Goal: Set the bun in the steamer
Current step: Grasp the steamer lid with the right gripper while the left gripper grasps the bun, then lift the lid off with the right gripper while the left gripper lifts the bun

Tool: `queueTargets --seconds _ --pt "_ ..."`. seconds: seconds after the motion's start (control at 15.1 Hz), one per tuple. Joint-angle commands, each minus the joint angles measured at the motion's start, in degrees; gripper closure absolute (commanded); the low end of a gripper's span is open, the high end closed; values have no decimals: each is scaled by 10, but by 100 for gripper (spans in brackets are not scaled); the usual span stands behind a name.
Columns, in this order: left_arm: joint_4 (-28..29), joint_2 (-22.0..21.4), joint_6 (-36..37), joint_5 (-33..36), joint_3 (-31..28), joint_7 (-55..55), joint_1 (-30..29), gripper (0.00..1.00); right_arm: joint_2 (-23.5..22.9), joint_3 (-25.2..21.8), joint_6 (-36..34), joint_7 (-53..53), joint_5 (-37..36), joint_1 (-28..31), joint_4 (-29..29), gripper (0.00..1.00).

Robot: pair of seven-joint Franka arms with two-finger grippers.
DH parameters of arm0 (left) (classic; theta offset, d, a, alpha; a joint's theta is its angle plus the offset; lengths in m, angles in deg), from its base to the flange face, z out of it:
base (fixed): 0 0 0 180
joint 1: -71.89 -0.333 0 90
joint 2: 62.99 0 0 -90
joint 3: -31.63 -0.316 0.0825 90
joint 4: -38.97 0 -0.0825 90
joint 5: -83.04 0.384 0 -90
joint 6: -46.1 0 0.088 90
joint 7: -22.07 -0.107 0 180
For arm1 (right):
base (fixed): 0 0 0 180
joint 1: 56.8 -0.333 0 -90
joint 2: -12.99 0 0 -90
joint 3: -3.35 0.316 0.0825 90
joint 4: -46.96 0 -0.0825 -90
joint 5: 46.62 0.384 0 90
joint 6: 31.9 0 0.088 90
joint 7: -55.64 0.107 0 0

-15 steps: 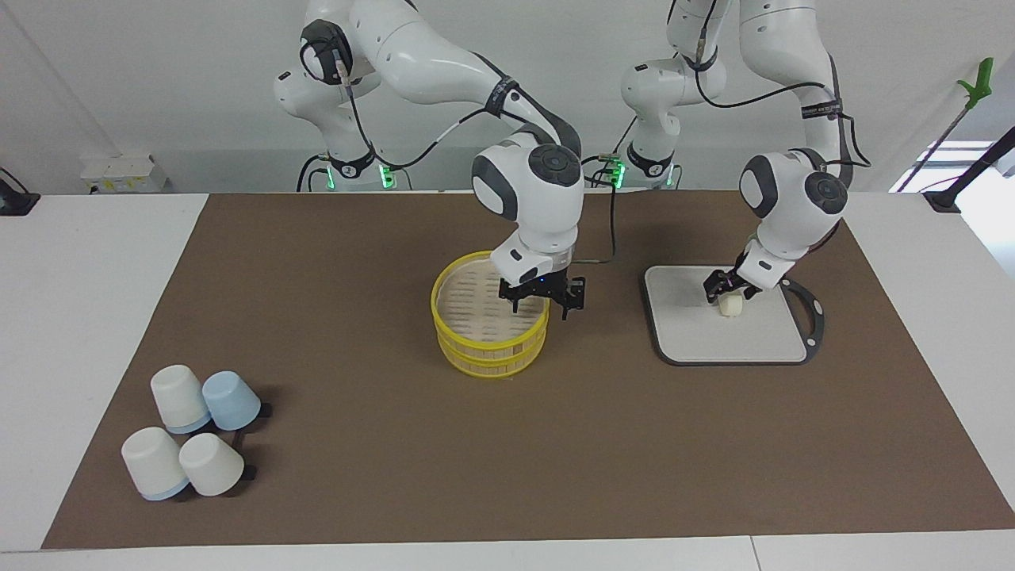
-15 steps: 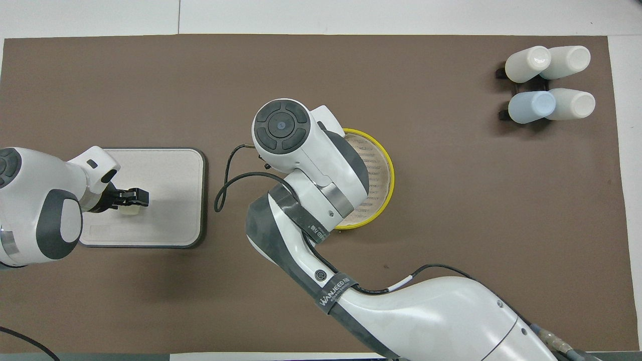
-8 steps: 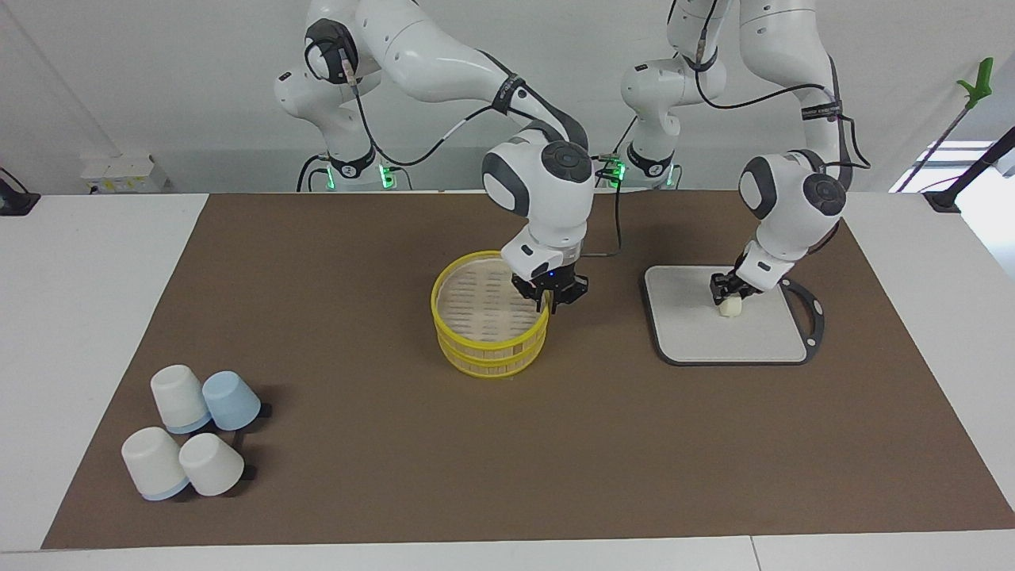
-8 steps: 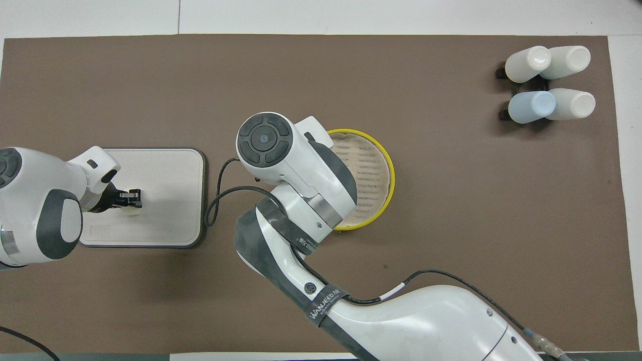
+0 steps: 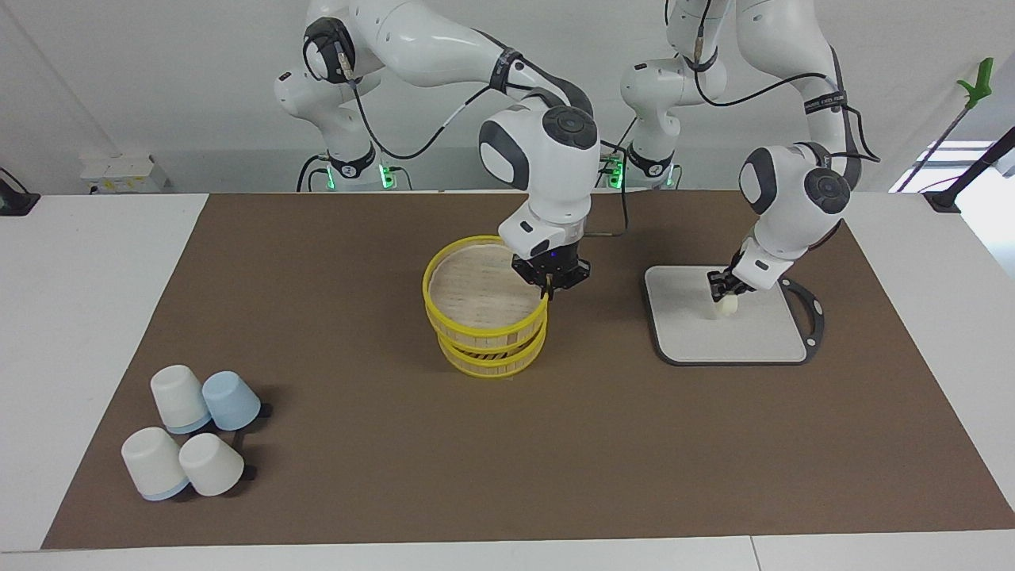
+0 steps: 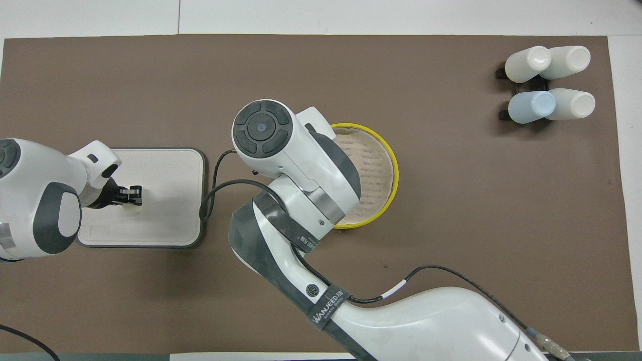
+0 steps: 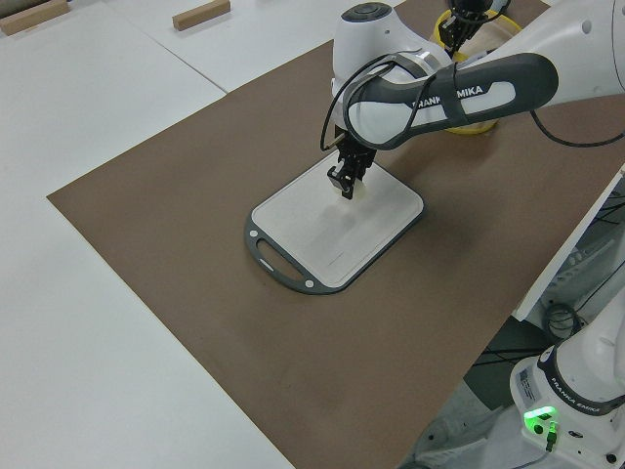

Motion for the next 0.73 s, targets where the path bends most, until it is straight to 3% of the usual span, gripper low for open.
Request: queueTargets --seconds 0.0,0.13,0.4,0.66 --pt "-75 6 81 6 -3 97 53 70 27 -6 -30 -53 -9 26 6 100" --pt "-115 23 113 3 -3 178 97 69 47 -13 -44 -104 -7 71 1 100" --pt "-155 38 108 -29 -2 321 172 68 66 -13 -61 -234 -1 172 2 100" --pt "-184 51 106 -57 -1 368 244 68 67 -10 -69 -316 3 249 2 100"
